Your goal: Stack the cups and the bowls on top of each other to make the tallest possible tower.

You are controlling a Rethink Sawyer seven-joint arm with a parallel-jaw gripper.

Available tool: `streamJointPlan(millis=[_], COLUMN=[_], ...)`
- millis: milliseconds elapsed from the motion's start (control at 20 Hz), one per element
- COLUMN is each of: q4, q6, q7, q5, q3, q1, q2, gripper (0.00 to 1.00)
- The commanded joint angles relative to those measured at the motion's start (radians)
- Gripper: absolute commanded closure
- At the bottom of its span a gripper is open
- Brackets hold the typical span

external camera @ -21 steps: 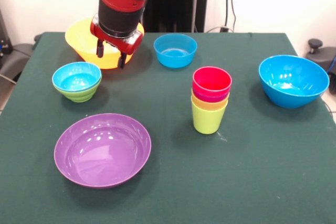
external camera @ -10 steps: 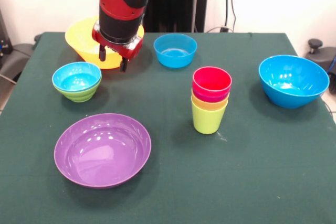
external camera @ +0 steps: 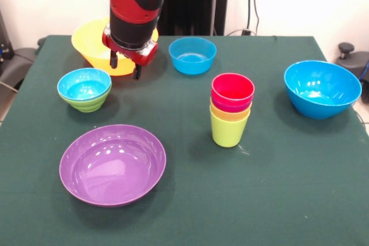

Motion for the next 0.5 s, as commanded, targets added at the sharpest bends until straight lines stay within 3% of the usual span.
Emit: streamJointPlan(millis=[50, 500], q4=[0.007, 0.025], q6=[-0.025, 0.006], q7=[-0.010, 0.011], q5=[-0.018, -0.008], q3=[0.105, 0.089], q1=[0.022, 0.046], q2=[0.007, -0.022], gripper=[0.00, 0.00])
